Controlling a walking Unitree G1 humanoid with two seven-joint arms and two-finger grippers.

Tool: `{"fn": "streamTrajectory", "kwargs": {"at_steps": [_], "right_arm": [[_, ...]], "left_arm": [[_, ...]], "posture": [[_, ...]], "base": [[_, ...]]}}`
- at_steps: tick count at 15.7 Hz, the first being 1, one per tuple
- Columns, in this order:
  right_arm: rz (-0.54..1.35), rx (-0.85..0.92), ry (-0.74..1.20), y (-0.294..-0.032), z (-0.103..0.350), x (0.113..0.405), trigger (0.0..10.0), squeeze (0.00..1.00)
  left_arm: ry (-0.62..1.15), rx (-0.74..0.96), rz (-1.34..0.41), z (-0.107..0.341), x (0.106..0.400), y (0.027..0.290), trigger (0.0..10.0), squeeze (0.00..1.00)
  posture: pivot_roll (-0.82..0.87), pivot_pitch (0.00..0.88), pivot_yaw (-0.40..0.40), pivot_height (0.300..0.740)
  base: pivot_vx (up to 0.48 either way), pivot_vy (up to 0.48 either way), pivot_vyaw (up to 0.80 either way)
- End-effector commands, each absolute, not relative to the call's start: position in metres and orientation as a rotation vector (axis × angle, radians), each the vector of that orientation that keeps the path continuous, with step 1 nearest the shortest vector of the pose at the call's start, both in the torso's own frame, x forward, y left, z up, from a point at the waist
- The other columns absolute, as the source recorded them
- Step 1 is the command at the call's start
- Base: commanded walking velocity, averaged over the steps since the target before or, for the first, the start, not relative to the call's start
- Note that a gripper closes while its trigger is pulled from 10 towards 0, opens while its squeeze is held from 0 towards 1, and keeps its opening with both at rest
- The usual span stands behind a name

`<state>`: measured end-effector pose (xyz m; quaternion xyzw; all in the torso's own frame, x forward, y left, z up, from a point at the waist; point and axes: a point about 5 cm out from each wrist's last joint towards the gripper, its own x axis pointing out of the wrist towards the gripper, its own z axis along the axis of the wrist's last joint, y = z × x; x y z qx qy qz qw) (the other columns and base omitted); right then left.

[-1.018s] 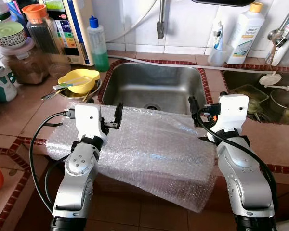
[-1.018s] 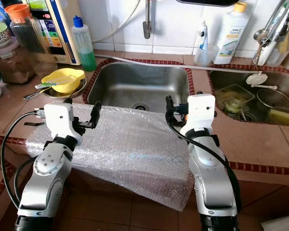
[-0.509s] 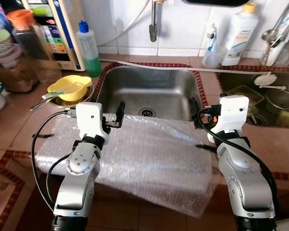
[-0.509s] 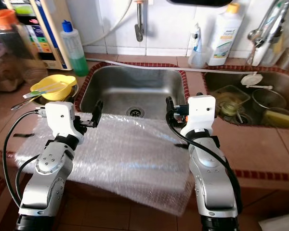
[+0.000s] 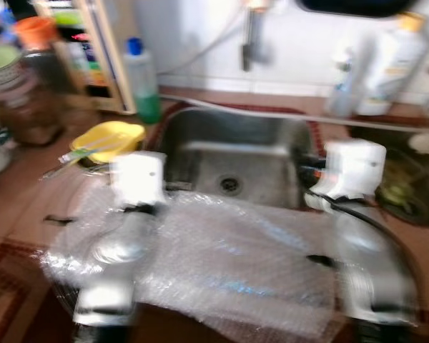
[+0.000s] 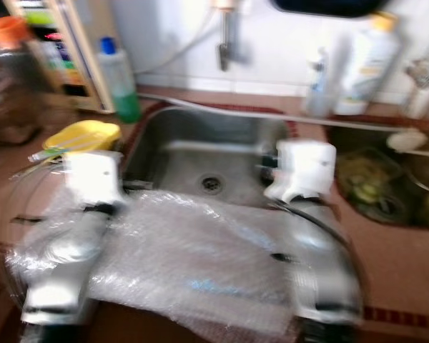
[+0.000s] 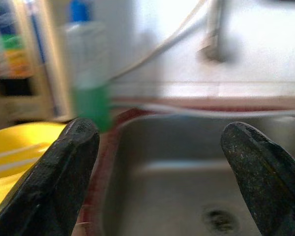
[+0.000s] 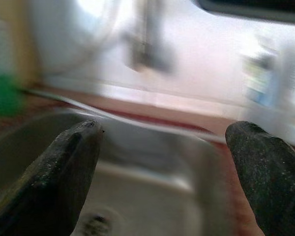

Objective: Kitchen organization

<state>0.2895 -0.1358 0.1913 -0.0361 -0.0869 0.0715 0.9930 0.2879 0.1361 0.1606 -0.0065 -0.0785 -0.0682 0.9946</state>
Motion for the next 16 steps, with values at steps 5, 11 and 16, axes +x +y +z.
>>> {"fn": "streamTrajectory", "kwargs": {"at_steps": [5, 11, 16], "right_arm": [[0.1, -0.09, -0.165, -0.15, 0.19, 0.287, 10.0, 0.0], [0.109, -0.089, -0.161, -0.15, 0.189, 0.286, 10.0, 0.0], [0.123, -0.079, -0.164, -0.148, 0.19, 0.286, 10.0, 0.0]], "left_arm": [[-0.18, -0.031, -0.176, 0.166, 0.286, 0.121, 10.0, 0.0], [-0.158, -0.026, -0.113, 0.163, 0.289, 0.126, 10.0, 0.0], [-0.215, 0.028, -0.017, 0.173, 0.289, 0.139, 10.0, 0.0]], "posture": [[-0.02, 0.084, 0.024, 0.74], [-0.02, 0.085, 0.022, 0.74], [-0.02, 0.082, 0.018, 0.74]], "base": [[0.249, 0.0, 0.0], [0.0, 0.0, 0.0], [0.0, 0.0, 0.0]]}}
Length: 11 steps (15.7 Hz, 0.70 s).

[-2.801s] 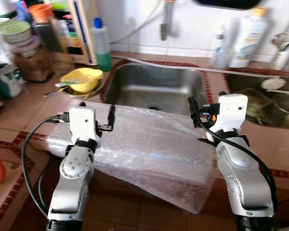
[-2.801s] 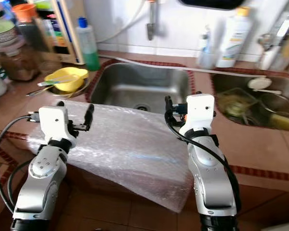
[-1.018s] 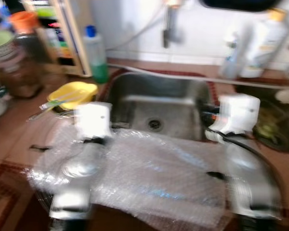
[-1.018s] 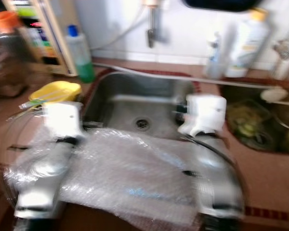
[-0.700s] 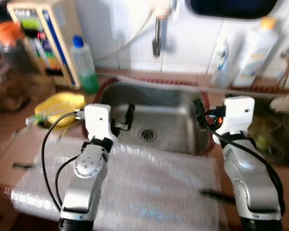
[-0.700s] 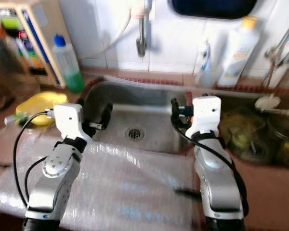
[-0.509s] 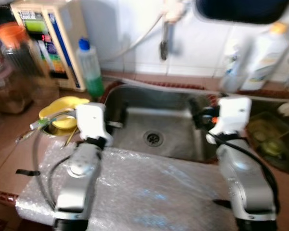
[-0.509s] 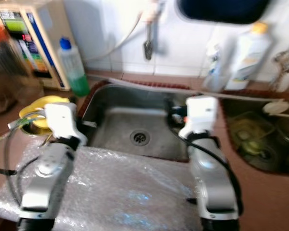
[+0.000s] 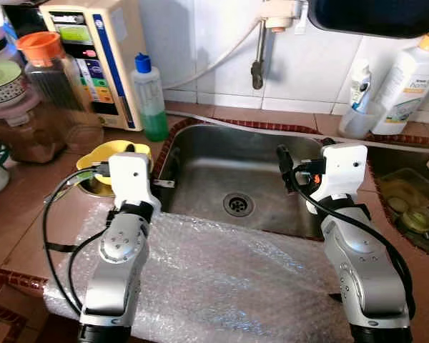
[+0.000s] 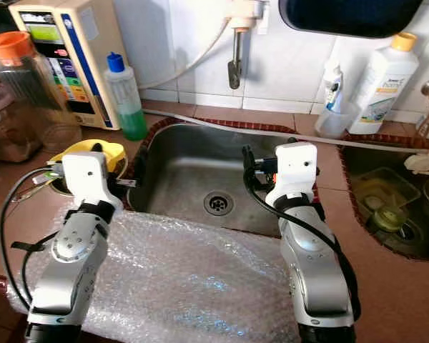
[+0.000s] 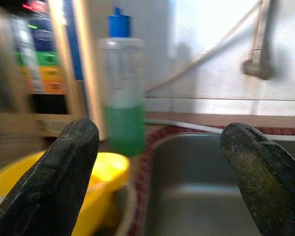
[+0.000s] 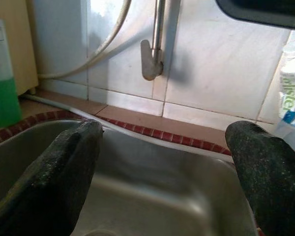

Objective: Kitchen organization

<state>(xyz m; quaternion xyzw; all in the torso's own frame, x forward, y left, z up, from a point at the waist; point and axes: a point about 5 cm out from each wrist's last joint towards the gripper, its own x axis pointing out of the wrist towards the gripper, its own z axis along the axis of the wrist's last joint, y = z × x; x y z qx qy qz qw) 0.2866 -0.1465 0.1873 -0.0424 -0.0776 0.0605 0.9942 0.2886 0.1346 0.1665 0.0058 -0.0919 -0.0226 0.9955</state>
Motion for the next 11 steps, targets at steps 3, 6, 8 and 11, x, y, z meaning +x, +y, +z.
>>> {"fn": "streamTrajectory", "kwargs": {"at_steps": [3, 6, 8, 11], "right_arm": [[0.22, 0.02, -0.146, -0.136, 0.194, 0.285, 10.0, 0.0], [0.469, -0.014, -0.216, -0.105, 0.208, 0.27, 10.0, 0.0], [0.474, 0.024, -0.207, -0.102, 0.209, 0.27, 10.0, 0.0], [0.49, 0.024, -0.187, -0.104, 0.206, 0.268, 10.0, 0.0]], "left_arm": [[-0.213, 0.01, 0.105, 0.177, 0.29, 0.162, 10.0, 0.0], [-0.177, -0.01, 0.211, 0.172, 0.293, 0.177, 10.0, 0.0], [-0.173, -0.013, 0.23, 0.173, 0.294, 0.178, 10.0, 0.0], [-0.185, -0.009, 0.305, 0.179, 0.292, 0.188, 10.0, 0.0]], "posture": [[-0.01, 0.079, 0.017, 0.74], [-0.01, 0.08, 0.014, 0.74], [-0.01, 0.081, 0.014, 0.74], [0.0, 0.084, 0.015, 0.74]], "base": [[0.0, 0.0, 0.0], [0.0, 0.0, 0.0], [0.0, 0.0, 0.0], [0.0, 0.0, 0.0]]}}
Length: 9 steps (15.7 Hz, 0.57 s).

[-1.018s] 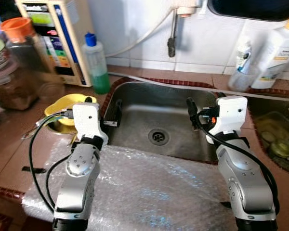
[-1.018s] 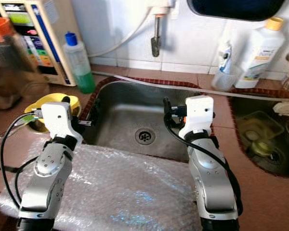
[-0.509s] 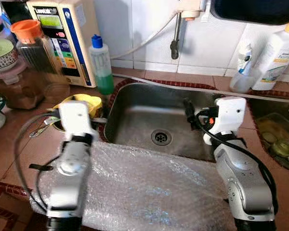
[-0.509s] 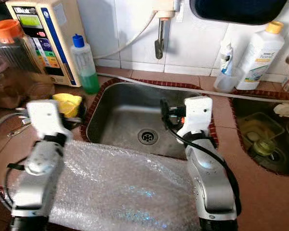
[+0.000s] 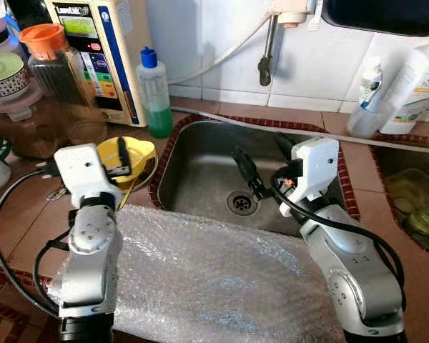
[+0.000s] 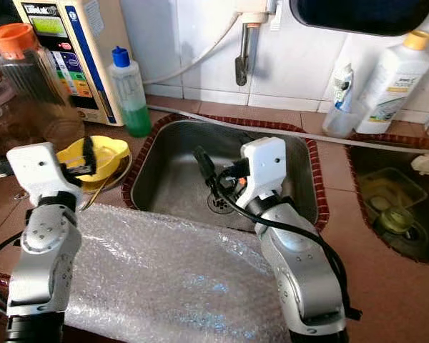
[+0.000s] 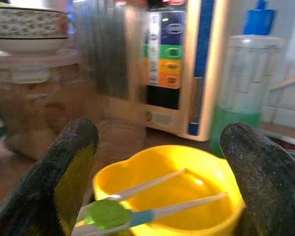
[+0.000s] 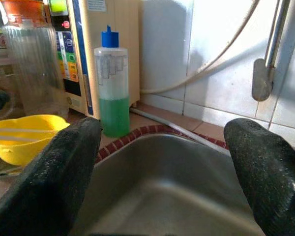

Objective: Kitchen organization

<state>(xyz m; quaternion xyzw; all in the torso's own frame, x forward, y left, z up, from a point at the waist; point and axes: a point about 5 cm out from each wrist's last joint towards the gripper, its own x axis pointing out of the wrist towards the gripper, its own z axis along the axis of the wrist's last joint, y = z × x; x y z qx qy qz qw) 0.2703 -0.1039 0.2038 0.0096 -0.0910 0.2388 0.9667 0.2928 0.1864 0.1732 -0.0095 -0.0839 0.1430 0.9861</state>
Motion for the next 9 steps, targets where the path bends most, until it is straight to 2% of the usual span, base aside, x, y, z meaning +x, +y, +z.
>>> {"fn": "streamTrajectory", "kwargs": {"at_steps": [1, 2, 6, 9], "right_arm": [[0.513, 0.023, -0.181, -0.103, 0.205, 0.267, 10.0, 0.0], [0.549, 0.018, -0.183, -0.1, 0.205, 0.266, 10.0, 0.0], [0.569, 0.013, -0.185, -0.095, 0.206, 0.268, 10.0, 0.0], [0.55, 0.015, -0.184, -0.096, 0.205, 0.271, 10.0, 0.0]], "left_arm": [[-0.174, -0.024, 0.319, 0.178, 0.291, 0.192, 10.0, 0.0], [-0.156, -0.039, 0.331, 0.175, 0.29, 0.194, 10.0, 0.0], [-0.122, -0.038, 0.317, 0.168, 0.286, 0.193, 10.0, 0.0], [-0.105, -0.039, 0.316, 0.163, 0.283, 0.192, 10.0, 0.0]], "posture": [[0.0, 0.084, 0.014, 0.74], [0.01, 0.083, 0.012, 0.74], [0.03, 0.082, 0.002, 0.74], [0.03, 0.083, 0.001, 0.74]], "base": [[0.0, 0.0, 0.0], [0.0, 0.0, 0.0], [0.0, 0.0, 0.8], [0.0, 0.0, 0.0]]}}
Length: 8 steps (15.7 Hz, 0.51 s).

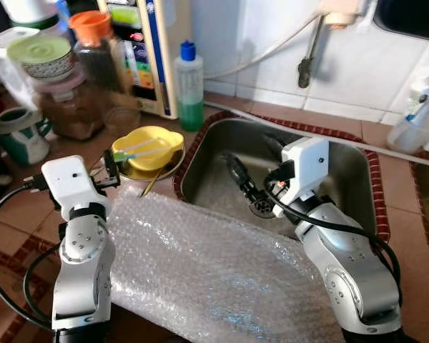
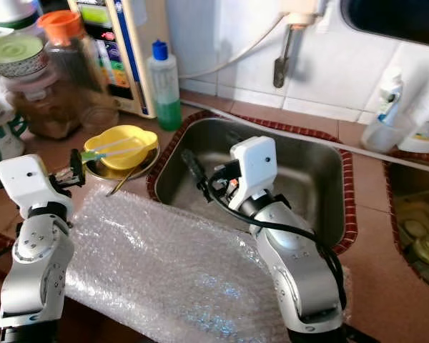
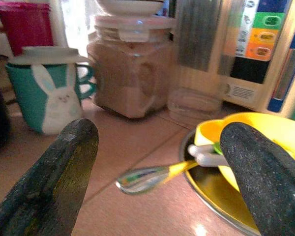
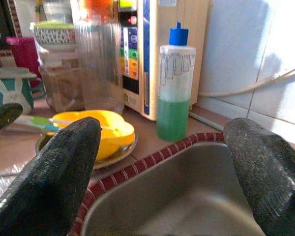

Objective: Kitchen organization

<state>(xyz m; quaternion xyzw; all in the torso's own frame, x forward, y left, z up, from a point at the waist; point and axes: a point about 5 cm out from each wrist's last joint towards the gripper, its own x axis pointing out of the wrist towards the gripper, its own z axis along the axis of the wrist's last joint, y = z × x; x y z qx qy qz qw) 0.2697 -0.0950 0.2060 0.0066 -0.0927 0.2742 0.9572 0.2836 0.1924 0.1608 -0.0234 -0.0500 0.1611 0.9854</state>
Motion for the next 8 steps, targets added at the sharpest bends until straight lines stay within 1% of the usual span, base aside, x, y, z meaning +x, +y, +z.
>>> {"fn": "streamTrajectory", "kwargs": {"at_steps": [1, 5, 8], "right_arm": [[0.54, 0.013, -0.183, -0.097, 0.205, 0.271, 10.0, 0.0], [0.549, 0.02, -0.171, -0.096, 0.204, 0.27, 10.0, 0.0], [0.537, 0.019, -0.16, -0.097, 0.203, 0.27, 10.0, 0.0]], "left_arm": [[-0.101, -0.049, 0.314, 0.163, 0.283, 0.191, 10.0, 0.0], [-0.091, -0.177, 0.245, 0.164, 0.293, 0.182, 10.0, 0.0], [-0.078, -0.236, 0.201, 0.165, 0.304, 0.176, 10.0, 0.0]], "posture": [[0.03, 0.083, 0.001, 0.74], [0.01, 0.085, 0.003, 0.74], [0.0, 0.085, 0.008, 0.74]], "base": [[0.0, 0.0, 0.0], [0.0, 0.0, 0.0], [0.0, 0.0, 0.0]]}}
